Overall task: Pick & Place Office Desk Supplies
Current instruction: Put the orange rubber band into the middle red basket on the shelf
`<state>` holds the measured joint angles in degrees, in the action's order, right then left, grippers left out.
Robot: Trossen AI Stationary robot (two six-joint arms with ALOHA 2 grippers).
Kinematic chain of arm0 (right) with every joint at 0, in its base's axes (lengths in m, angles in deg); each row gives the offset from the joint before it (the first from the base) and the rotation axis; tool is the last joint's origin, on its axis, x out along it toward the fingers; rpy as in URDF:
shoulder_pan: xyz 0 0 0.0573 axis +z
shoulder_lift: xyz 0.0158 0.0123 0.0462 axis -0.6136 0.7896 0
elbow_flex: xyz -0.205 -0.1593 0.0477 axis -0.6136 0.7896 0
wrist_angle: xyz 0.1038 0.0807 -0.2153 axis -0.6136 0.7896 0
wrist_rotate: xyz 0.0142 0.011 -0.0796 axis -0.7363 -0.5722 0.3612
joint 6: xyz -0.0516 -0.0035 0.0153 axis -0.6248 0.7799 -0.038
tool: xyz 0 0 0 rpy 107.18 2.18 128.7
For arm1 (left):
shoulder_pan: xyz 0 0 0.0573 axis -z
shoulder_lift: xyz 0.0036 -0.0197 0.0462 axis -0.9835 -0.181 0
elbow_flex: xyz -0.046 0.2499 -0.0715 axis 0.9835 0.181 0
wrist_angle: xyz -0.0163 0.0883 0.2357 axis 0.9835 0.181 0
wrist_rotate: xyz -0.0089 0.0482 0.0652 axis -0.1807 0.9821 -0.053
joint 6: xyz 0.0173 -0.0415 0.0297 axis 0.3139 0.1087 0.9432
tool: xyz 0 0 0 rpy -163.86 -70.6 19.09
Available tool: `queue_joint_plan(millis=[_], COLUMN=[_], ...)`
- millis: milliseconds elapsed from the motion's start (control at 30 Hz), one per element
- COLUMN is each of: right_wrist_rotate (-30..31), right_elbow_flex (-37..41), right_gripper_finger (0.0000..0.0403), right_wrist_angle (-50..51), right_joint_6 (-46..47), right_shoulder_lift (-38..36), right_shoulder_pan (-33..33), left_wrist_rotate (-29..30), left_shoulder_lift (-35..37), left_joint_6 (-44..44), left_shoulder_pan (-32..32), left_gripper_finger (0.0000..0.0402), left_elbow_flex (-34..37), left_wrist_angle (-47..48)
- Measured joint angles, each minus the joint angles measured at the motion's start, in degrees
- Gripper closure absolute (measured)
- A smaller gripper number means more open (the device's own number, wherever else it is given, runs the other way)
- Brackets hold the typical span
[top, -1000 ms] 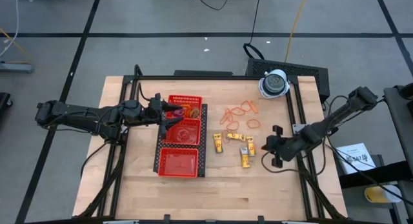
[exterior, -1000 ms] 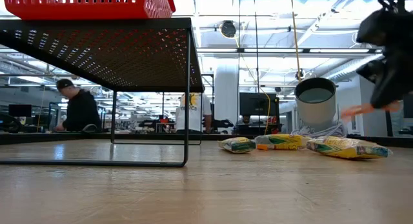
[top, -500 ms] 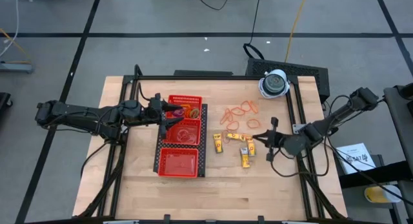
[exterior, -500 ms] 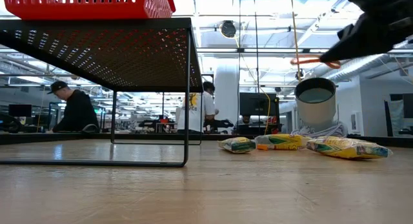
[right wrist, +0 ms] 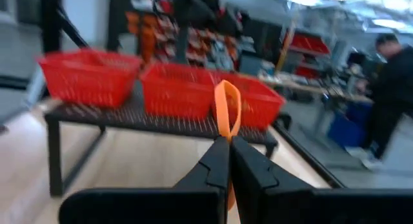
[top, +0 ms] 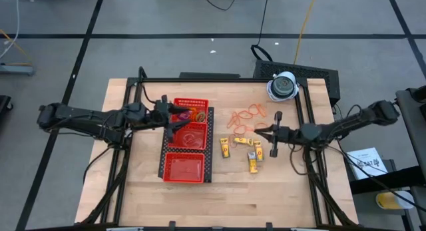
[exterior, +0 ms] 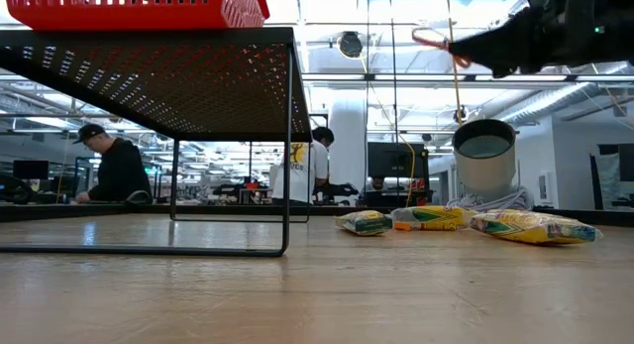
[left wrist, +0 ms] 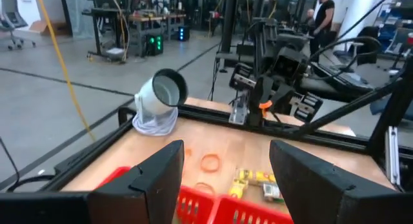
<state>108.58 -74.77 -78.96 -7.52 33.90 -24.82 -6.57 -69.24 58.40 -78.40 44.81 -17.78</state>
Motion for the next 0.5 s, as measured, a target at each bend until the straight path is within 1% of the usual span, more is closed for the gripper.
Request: queue_joint_plan(millis=[133,233,333,433,500], right_wrist_rotate=[-8.4,-13.1,-16.6,-18.3,-19.4], right_elbow_flex=[0.3,0.3,0.3,0.3,0.3], right_gripper_finger=[0.0403,0.0403,0.0403,0.0403,0.0403], right_wrist_angle=[-4.3,-8.4,-14.3,-20.0,-23.8], right_joint_6=[0.7,2.0,2.2,1.8,1.7], right_shoulder_lift=[1.1,3.4,6.5,9.8,11.7], right_shoulder_pan=[-4.9,-7.1,-7.8,-7.9,-7.9], left_wrist_rotate=[0.0,-0.3,-1.9,-3.3,-5.2], left_shoulder_lift=[-3.5,-7.7,-12.2,-16.8,-19.5], left_joint_6=[0.7,2.6,3.4,3.4,3.3], left_shoulder_pan=[0.4,0.5,0.5,0.5,0.5], left_gripper_finger=[0.0160,0.0160,0.0160,0.0160,0.0160], left_elbow_flex=[0.0,0.1,-0.4,-0.9,-2.0], left_wrist_angle=[-8.7,-14.2,-21.0,-27.2,-28.9])
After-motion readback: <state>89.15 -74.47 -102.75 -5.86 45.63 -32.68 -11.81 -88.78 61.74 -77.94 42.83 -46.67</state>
